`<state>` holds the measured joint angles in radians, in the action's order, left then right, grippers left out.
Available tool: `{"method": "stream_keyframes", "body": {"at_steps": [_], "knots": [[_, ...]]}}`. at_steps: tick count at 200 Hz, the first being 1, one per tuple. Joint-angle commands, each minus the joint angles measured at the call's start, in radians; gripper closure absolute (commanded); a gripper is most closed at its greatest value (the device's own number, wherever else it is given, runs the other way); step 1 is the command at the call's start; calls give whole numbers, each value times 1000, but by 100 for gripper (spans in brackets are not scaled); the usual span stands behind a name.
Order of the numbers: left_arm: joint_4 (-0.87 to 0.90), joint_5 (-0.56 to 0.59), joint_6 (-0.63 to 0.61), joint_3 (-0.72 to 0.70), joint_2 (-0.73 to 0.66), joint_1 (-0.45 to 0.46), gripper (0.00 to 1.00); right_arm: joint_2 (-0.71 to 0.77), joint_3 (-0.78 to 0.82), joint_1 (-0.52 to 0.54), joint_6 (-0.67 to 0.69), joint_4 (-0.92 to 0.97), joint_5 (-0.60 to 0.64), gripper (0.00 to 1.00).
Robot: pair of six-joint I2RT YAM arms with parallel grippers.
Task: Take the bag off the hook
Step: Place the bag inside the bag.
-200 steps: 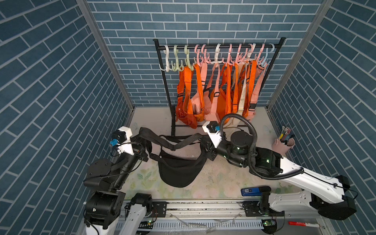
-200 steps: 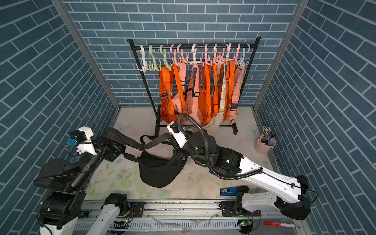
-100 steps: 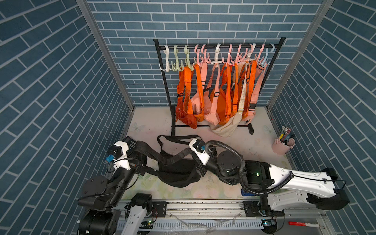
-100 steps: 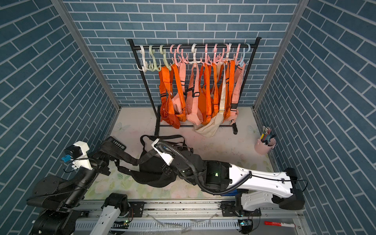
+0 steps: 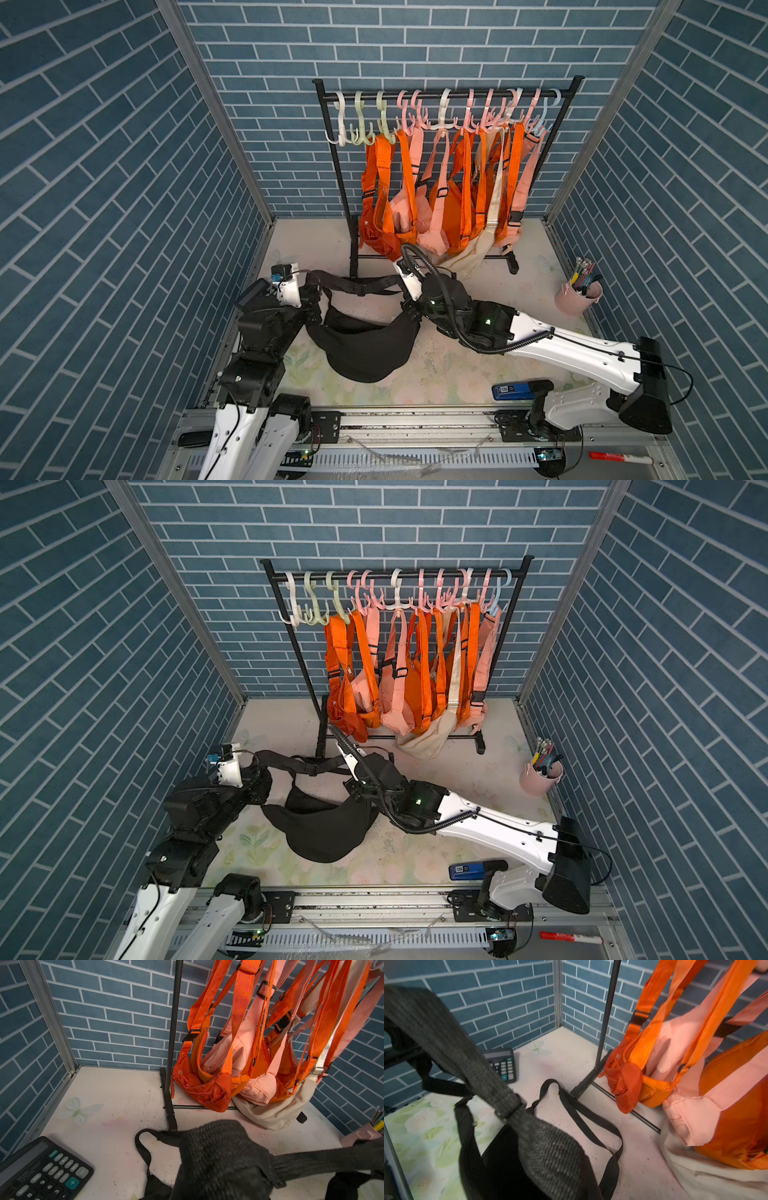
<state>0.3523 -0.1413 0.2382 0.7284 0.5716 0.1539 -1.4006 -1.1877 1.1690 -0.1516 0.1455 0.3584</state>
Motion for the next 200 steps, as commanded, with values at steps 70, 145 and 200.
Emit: {"method": "stream_keyframes", "body": {"at_steps": [70,145,200], "knots": [[-321,120,148,-59,273,4,100,5,165,-72,-99,-32,-108,100],[-440,187,155,-72,465,82,100,17,289,-163,-166,-96,-204,100],[-515,230,142,-82,603,110,100,-35,355,-241,-197,-187,-291,100]]}}
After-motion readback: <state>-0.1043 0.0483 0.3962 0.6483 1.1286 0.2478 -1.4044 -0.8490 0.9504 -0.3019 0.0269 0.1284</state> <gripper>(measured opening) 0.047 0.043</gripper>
